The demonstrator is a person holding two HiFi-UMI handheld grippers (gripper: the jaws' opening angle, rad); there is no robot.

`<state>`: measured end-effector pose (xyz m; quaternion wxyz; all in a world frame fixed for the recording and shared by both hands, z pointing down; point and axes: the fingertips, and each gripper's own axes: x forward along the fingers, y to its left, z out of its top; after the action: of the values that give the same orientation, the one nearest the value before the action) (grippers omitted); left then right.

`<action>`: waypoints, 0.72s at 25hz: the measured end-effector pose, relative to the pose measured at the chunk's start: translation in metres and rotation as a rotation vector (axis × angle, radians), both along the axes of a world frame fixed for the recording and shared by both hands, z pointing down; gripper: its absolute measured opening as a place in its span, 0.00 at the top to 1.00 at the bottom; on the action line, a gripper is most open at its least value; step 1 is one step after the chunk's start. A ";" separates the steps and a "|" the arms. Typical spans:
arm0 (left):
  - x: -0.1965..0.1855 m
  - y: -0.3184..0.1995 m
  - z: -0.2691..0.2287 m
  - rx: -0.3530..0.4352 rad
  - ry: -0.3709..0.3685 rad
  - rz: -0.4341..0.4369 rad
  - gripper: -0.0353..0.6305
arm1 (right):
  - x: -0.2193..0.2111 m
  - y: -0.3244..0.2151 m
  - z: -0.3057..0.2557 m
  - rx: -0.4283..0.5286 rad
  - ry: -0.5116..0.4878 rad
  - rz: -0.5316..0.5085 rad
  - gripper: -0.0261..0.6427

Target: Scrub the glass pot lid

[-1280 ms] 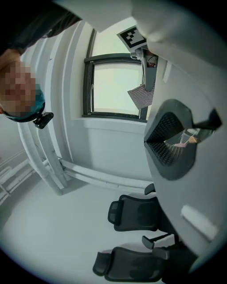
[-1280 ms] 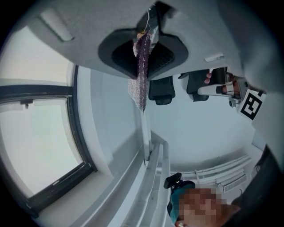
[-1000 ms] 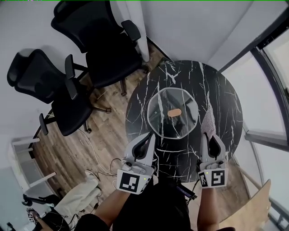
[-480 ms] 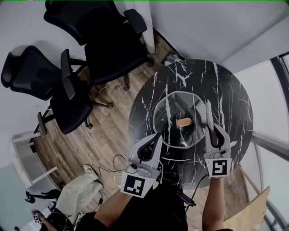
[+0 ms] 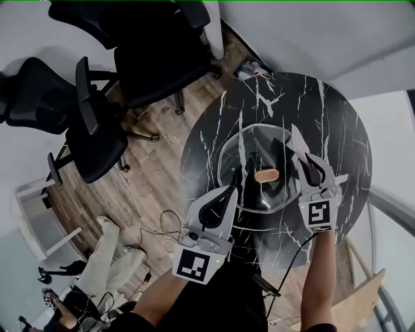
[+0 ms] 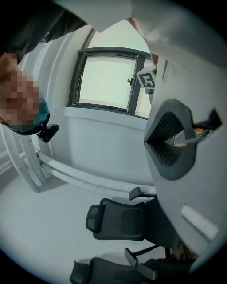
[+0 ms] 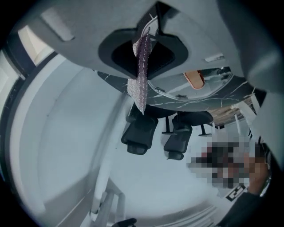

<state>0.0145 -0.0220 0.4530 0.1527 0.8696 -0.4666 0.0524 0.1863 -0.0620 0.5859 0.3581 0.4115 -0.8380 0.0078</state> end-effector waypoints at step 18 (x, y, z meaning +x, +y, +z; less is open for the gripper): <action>-0.004 -0.003 0.002 0.000 0.000 0.004 0.94 | -0.013 -0.011 0.085 -0.157 0.326 -0.301 0.87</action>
<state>0.0108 -0.0248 0.4554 0.1524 0.8705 -0.4650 0.0528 0.1730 -0.0731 0.6713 0.5168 0.2486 -0.8179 -0.0474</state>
